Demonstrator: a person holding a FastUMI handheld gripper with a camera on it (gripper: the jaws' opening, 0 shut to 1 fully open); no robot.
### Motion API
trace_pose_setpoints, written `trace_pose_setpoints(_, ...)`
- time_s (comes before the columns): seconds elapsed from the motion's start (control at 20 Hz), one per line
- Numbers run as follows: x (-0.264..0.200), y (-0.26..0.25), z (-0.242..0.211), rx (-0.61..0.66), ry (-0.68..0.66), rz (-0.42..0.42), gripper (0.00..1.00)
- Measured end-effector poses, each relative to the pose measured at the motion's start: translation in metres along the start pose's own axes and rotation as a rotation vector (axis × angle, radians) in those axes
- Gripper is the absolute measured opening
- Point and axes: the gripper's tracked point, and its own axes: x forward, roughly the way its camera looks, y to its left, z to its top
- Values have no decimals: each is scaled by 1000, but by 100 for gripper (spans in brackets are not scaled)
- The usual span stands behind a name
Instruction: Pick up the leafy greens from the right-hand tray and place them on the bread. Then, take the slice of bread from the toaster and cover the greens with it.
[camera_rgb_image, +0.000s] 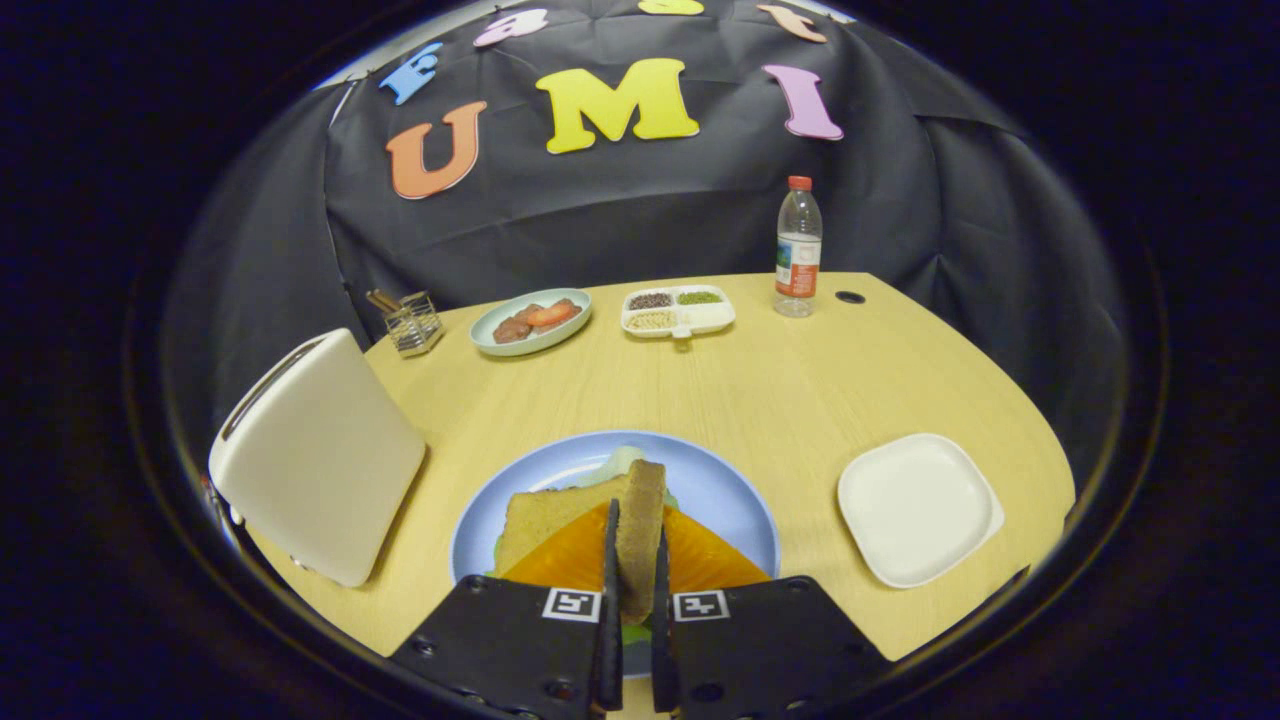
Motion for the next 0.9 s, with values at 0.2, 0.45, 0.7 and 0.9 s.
trace_pose_setpoints(0.2,4,-9,-7,-99,-25,-28,29)
trace_pose_setpoints(0.45,1,-18,-4,-117,-49,-116,63)
trace_pose_setpoints(0.7,-14,-7,6,-84,-74,-82,88)
trace_pose_setpoints(0.9,-49,-1,33,-26,-139,-85,98)
